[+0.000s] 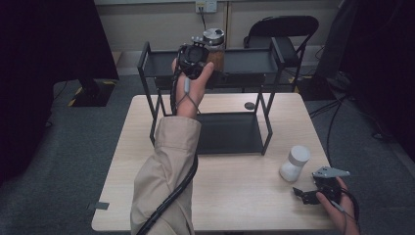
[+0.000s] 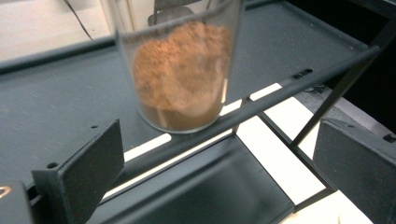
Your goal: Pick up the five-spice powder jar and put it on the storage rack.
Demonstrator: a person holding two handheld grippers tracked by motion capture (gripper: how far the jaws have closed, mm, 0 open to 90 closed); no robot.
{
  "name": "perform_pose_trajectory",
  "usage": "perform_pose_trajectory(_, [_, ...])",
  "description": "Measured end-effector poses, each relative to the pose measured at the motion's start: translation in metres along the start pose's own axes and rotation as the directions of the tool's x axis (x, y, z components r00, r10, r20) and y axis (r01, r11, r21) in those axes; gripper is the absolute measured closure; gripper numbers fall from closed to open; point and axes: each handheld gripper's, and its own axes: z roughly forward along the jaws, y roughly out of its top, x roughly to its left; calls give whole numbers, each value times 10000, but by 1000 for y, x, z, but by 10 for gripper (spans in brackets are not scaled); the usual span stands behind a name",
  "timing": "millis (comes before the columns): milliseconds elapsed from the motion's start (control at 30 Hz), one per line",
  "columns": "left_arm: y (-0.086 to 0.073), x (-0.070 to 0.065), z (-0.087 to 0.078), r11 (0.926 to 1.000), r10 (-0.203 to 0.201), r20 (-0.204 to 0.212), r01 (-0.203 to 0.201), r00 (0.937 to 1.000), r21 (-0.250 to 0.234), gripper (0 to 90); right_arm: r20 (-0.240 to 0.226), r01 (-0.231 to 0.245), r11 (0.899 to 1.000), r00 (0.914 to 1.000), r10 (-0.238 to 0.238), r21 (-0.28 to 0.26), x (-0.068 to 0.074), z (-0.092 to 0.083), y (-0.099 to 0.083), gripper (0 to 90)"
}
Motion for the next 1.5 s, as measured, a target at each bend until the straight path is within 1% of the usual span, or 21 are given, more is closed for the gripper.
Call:
perform_pose_trajectory(100, [-7, -2, -1, 9997, 160, 41, -159, 9999, -208, 5, 0, 0, 10000, 10000, 0, 0, 0, 0, 0, 0])
perform_pose_trajectory(167, [-9, -2, -1, 9997, 129, 117, -126, 9998, -219, 7, 0, 1, 10000, 10000, -1, 2, 0, 0, 0, 0])
perform_pose_trajectory(267, [-13, -3, -3, 9997, 145, 83, -143, 9999, -207, 10, -1, 1, 10000, 10000, -1, 2, 0, 0, 0, 0])
perform_pose_trajectory(533, [-28, 1, -3, 9998, 6, 147, -3, 9999, -202, 11, -1, -2, 10000, 10000, 2, 3, 0, 0, 0, 0])
perform_pose_trajectory(633, [-35, 1, -2, 9995, 107, 186, -102, 9998, -283, 3, -6, 1, 10000, 10000, -1, 3, 0, 0, 0, 0])
perform_pose_trajectory(733, [-41, 3, 0, 9996, 42, 258, -34, 9997, -296, 9, -5, 0, 10000, 10000, 0, 3, 0, 0, 0, 0])
perform_pose_trajectory(967, [-56, 4, 6, 9996, 105, 432, -94, 9990, -271, 11, -5, 2, 10000, 10000, -2, 0, 0, 0, 0, 0])
perform_pose_trajectory(1067, [-62, 6, 9, 9997, 25, 534, -12, 9986, -234, 11, -4, 2, 10000, 10000, -2, -2, 0, 0, 0, 0])
perform_pose_trajectory(1167, [-69, 7, 12, 9998, 50, 587, -38, 9983, -205, 11, -4, 1, 10000, 10000, -1, -4, 0, 0, 0, 0])
perform_pose_trajectory(1267, [-78, 9, 17, 9998, -61, 639, 73, 9979, -184, 11, -2, 0, 10000, 10000, 0, -12, 0, 0, 0, 0])
perform_pose_trajectory(1300, [-80, 10, 18, 9999, -37, 659, 45, 9978, -115, 11, -1, -1, 10000, 10000, 1, -12, 0, 0, 0, 0])
perform_pose_trajectory(1500, [-93, 14, 26, 9997, -244, 651, 246, 9976, -14, 11, -1, -1, 10000, 10000, 1, -15, 0, 0, 0, 0])
